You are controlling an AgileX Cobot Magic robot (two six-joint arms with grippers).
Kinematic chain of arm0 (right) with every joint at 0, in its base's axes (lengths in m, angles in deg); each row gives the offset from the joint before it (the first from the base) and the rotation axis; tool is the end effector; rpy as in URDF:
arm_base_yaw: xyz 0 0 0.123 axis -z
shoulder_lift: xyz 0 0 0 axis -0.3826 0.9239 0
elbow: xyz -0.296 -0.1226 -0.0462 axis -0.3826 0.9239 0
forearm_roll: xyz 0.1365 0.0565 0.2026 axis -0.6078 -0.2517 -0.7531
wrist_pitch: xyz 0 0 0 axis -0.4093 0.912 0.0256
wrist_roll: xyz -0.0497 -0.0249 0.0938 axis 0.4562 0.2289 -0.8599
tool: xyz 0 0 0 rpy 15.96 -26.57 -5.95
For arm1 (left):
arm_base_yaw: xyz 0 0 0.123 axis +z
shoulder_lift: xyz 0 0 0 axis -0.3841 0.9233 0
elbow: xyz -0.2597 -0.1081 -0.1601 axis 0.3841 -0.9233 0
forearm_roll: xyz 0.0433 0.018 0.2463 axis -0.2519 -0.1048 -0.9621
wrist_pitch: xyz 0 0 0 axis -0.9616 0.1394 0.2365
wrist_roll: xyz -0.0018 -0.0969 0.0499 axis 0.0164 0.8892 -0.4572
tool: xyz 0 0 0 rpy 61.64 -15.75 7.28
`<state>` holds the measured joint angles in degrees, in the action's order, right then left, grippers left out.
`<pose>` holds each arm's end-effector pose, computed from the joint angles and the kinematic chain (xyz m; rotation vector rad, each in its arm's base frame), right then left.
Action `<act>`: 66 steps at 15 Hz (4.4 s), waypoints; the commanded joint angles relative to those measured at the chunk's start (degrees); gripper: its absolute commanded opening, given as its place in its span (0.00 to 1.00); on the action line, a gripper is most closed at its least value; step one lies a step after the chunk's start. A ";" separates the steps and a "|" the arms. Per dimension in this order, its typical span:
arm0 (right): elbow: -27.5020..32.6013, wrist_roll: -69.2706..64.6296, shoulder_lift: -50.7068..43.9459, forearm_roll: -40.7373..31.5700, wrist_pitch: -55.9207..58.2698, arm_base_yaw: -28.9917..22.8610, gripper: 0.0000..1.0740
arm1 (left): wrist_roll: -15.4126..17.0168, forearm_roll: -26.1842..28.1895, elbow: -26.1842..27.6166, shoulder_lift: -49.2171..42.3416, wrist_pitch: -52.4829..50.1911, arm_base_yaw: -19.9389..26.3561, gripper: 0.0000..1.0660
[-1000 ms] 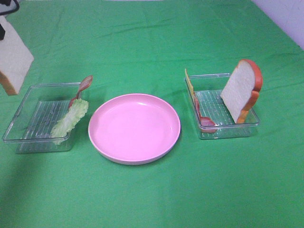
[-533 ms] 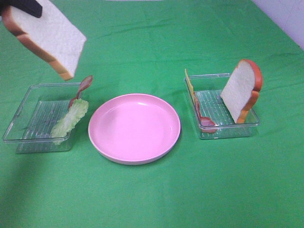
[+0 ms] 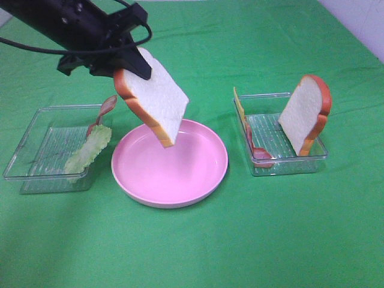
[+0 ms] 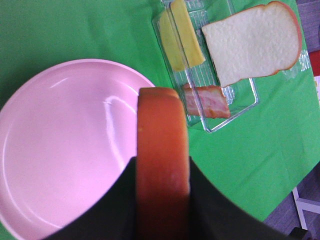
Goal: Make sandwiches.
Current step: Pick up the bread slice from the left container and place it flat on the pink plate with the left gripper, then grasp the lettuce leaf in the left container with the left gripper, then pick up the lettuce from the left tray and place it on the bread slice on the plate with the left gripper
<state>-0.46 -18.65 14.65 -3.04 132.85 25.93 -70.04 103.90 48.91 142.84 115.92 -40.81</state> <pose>-0.0308 0.0106 0.2713 -0.0734 2.0269 -0.0083 0.3840 -0.1836 0.2779 0.1589 2.6166 -0.9168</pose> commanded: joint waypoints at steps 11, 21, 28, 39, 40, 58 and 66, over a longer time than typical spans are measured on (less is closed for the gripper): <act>0.23 0.57 -0.74 0.06 -0.40 0.23 0.64 | 0.34 4.76 0.17 12.38 -7.51 -6.42 0.04; 0.23 0.57 -0.74 0.06 -0.40 0.23 0.64 | 3.55 -9.68 0.23 6.93 -5.90 -6.36 0.78; 0.23 0.57 -0.74 0.06 -0.40 0.23 0.64 | 20.51 -31.63 4.70 2.29 7.68 -6.36 0.78; 0.23 0.57 -0.74 0.06 -0.40 0.23 0.64 | 25.50 -44.23 6.36 11.63 16.04 -6.36 0.75; 0.23 0.57 -0.74 0.06 -0.40 0.23 0.64 | 26.01 -45.03 6.36 12.26 15.70 -6.36 0.75; 0.23 0.57 -0.74 0.06 -0.40 0.23 0.64 | 26.36 -46.01 6.36 13.98 12.43 -6.36 0.00; 0.23 0.57 -0.74 0.06 -0.40 0.23 0.64 | 23.26 -35.92 9.57 7.73 13.87 -6.36 0.00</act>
<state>-0.46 -18.65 14.65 -3.04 132.85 25.93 -46.20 67.06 58.14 151.03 129.67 -46.83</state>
